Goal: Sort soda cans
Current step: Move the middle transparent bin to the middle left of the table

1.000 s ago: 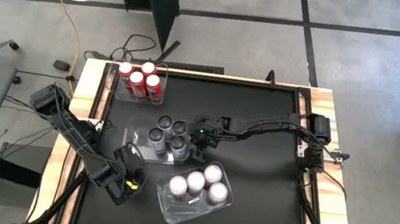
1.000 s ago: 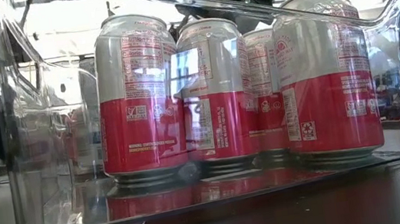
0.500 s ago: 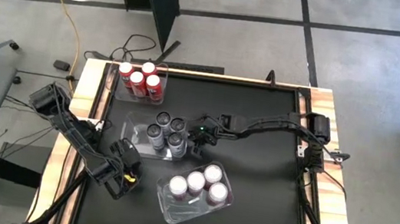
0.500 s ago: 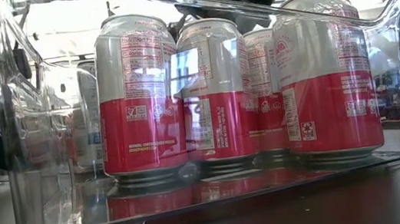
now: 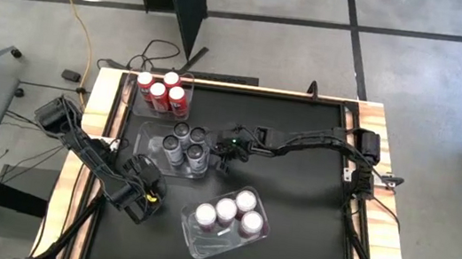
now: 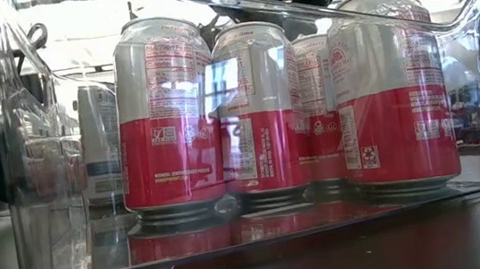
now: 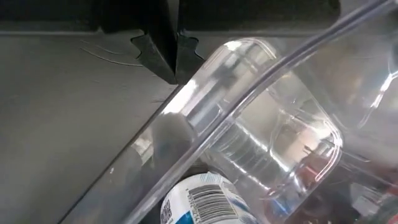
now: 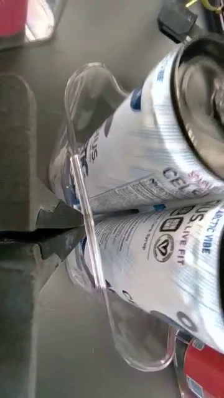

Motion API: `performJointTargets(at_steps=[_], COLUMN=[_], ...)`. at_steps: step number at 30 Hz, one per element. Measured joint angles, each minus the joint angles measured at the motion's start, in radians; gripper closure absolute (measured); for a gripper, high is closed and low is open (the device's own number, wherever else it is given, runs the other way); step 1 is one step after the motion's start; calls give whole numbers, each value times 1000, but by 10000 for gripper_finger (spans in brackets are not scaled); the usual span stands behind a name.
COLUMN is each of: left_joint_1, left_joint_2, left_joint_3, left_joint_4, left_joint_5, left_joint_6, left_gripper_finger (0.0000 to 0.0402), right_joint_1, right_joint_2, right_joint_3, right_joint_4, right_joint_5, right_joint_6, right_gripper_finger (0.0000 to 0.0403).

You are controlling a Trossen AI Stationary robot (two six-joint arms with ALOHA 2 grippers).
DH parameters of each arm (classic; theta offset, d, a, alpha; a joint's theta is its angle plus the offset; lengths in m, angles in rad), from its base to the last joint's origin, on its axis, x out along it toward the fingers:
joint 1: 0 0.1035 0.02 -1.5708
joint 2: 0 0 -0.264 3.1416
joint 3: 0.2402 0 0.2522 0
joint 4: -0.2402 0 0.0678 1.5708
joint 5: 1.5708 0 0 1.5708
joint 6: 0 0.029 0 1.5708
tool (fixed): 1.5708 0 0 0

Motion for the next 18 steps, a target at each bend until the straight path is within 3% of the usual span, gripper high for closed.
performJointTargets(at_steps=[10,18], left_joint_1=[48,71], left_joint_2=[0,-9], left_joint_3=[0,1], left_joint_4=[-53,-101], left_joint_5=[-6,-14], left_joint_6=[11,14], left_gripper_finger=[401,401], right_joint_1=[-20,-20], right_joint_2=[80,172], right_joint_3=[13,117], right_joint_4=[104,131], right_joint_5=[-6,-27], right_joint_6=[23,28], right_gripper_finger=[402,402])
